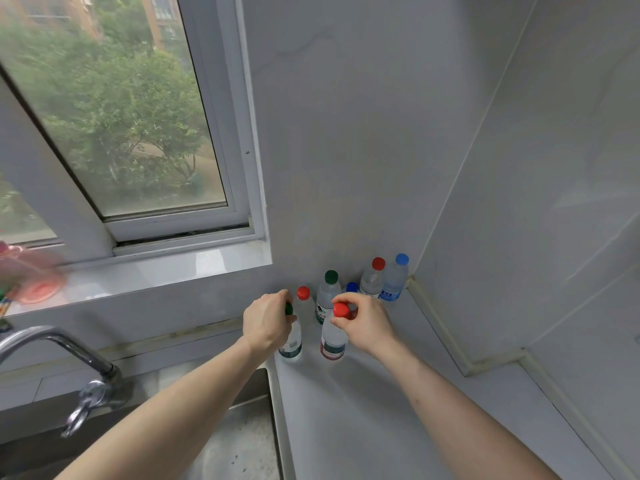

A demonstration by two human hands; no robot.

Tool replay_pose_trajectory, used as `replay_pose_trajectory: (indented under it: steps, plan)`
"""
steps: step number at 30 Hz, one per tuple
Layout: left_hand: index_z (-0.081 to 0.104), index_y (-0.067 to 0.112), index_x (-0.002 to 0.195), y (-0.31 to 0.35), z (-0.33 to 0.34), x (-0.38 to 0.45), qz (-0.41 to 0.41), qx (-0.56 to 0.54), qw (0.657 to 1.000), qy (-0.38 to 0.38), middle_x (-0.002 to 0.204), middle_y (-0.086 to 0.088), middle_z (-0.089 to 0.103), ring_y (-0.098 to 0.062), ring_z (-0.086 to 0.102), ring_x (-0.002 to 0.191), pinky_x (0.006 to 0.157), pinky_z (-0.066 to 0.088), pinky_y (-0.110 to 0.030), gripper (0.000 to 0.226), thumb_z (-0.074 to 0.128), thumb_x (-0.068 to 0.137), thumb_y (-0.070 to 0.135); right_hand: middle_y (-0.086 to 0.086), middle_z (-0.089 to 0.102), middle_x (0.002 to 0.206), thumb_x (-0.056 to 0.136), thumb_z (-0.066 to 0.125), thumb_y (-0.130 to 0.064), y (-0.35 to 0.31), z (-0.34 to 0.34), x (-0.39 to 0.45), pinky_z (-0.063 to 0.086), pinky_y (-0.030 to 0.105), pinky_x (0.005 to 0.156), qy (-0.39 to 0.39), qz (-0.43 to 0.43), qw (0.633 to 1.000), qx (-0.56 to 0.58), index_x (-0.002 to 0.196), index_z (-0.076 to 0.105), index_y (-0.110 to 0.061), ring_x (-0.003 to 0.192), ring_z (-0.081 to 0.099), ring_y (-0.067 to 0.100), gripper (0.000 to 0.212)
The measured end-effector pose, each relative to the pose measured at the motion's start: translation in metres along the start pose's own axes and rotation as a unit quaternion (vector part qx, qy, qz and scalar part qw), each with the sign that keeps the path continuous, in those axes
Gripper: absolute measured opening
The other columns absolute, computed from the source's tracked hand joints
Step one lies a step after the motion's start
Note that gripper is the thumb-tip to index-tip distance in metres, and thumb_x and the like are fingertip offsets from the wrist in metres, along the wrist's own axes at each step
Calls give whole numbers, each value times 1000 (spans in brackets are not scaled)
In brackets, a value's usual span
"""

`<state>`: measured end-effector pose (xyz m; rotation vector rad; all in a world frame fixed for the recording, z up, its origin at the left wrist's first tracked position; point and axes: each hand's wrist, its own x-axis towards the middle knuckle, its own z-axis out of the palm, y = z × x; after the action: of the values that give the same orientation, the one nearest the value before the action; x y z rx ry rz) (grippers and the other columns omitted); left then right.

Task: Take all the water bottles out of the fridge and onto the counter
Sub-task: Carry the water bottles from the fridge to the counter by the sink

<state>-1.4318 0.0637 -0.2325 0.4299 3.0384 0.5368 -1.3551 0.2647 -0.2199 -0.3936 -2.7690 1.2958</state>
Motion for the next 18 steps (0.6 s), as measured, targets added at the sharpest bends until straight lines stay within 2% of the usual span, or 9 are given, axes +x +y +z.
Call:
replay_pose_trajectory:
  steps: [3, 8, 13, 18]
  plan:
    - [63, 27, 109, 1, 1, 0, 20, 5, 1000, -1, 106, 5, 72, -29, 66, 96, 73, 51, -34, 17, 68, 94, 32, -9, 73, 109, 85, 85, -23, -4, 14, 16, 60, 36, 89, -6, 2, 1000, -6, 114, 75, -32, 96, 69, 15, 33]
    - [65, 27, 121, -4, 0, 3, 43, 10, 999, -14, 114, 6, 69, -26, 65, 104, 77, 51, -34, 31, 61, 92, 20, -6, 73, 111, 87, 84, -23, -8, 34, 31, 60, 36, 88, -22, 11, 1000, -10, 117, 75, -30, 95, 71, 19, 32]
    - [66, 26, 115, -10, 1, 7, 26, -3, 1000, -10, 112, 5, 68, -27, 64, 100, 77, 53, -36, 23, 60, 95, 18, -4, 74, 116, 90, 81, -22, -12, 47, 38, 56, 29, 84, -30, 12, 999, -8, 119, 74, -30, 97, 71, 21, 31]
    - [66, 26, 117, -5, 1, 10, 30, -4, 1000, -9, 112, 5, 67, -27, 64, 100, 76, 53, -36, 21, 61, 96, 22, -4, 72, 122, 94, 77, -23, -11, 51, 40, 59, 32, 88, -35, 19, 999, -5, 124, 71, -29, 101, 71, 20, 31]
